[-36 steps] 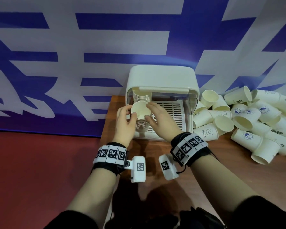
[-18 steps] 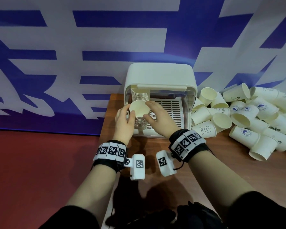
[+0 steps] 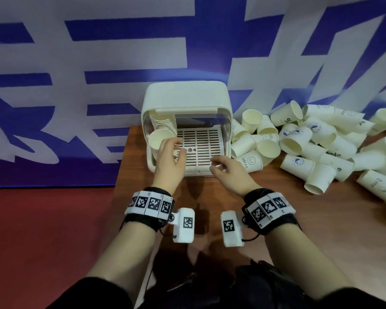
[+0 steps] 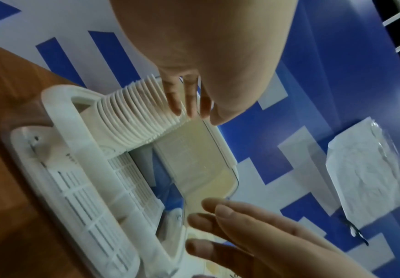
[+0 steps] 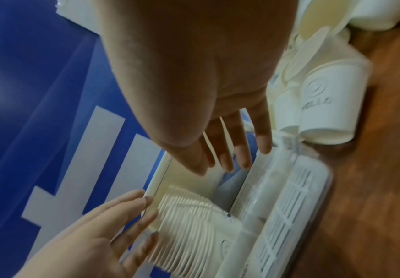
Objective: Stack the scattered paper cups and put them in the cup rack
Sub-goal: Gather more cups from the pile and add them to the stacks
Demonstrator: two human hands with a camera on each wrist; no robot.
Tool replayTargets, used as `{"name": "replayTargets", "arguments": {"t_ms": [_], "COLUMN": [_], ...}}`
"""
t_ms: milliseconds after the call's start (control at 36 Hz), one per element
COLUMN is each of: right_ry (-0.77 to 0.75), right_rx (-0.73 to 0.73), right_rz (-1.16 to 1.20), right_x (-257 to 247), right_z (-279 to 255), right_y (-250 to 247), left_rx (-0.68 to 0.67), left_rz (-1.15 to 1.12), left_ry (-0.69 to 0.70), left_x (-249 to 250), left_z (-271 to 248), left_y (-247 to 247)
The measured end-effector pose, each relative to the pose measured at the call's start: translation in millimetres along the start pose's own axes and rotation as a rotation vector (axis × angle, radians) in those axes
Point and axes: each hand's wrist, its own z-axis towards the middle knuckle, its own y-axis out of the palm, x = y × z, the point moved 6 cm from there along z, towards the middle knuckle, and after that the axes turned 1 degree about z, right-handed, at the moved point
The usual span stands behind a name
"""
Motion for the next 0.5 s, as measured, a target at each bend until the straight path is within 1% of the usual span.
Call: {"name": "replayTargets", "arguments": {"t_ms": [111,222,417,500], "right_ry": [0.08,0.11,0.2,0.244], "right_rx": [-0.015,0.03,0.107,0.134], "right_rz": [0.019,-0.004,0.045,0.078], "right_x": [27.3,50.6,98.1,117.8], "right_z": [-20.8,-37.9,-65.6,-76.0], "right_y": [-21.9,-52.5,-111.1,-137.3], "left_rx": [-0.115,-0.227,-0.271,-0.286], "left_rz": [0.006,0.015,0.015,0.052], "left_ry": [-0.021,-0.055,-0.084,-0.135], "left_x": [11.4,26.5,53.5,57.4], "left_z": [-13.1,-26.5,-39.6,-42.5], "left_y": [32.6,67.2,120.9,144.8]}}
